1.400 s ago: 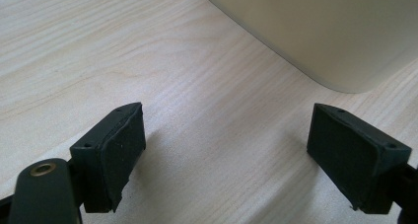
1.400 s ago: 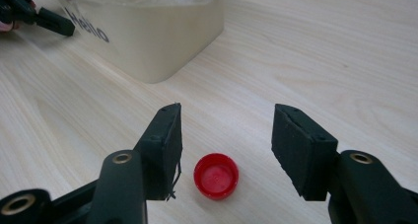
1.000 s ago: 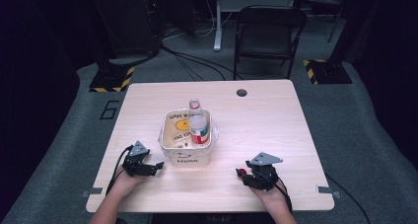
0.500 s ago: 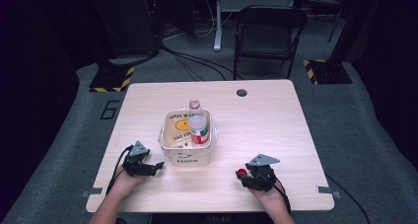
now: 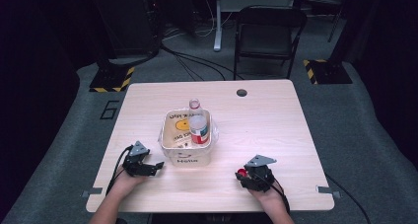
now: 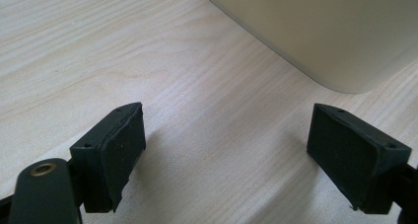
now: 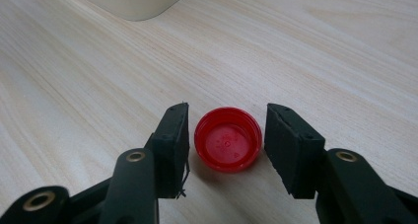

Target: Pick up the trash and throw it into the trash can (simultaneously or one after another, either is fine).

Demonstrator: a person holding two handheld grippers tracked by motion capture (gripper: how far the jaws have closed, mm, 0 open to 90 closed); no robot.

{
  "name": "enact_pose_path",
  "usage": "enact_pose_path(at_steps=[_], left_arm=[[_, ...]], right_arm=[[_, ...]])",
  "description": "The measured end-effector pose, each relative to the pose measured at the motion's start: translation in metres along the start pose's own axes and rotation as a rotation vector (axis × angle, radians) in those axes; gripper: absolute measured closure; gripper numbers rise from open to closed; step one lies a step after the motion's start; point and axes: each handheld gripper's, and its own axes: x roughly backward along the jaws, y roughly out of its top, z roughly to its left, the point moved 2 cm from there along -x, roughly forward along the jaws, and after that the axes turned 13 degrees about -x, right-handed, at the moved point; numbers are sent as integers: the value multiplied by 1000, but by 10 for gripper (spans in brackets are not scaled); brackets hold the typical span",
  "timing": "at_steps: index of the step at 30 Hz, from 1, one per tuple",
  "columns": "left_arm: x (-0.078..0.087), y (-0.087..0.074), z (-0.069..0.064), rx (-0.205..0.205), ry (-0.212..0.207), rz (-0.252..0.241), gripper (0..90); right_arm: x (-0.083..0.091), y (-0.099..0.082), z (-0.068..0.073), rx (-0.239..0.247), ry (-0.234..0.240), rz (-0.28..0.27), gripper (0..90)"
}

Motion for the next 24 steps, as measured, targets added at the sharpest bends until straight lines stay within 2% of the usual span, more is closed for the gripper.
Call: enact_pose_path(at_steps=[5,13,22,24], left_arm=[[0,0,0,-1,5,-4,146],[0,0,0,-5,-2,5,147],[0,0,0,1,5,-5,147],[0,0,1,-8,7,-3,147]], right_arm=[[-1,0,0,-1,-2,3,566],[0,0,0,-1,-3,0,573],[10,9,2,10,11,-22,573],[13,13,3,12,14,-29,573]])
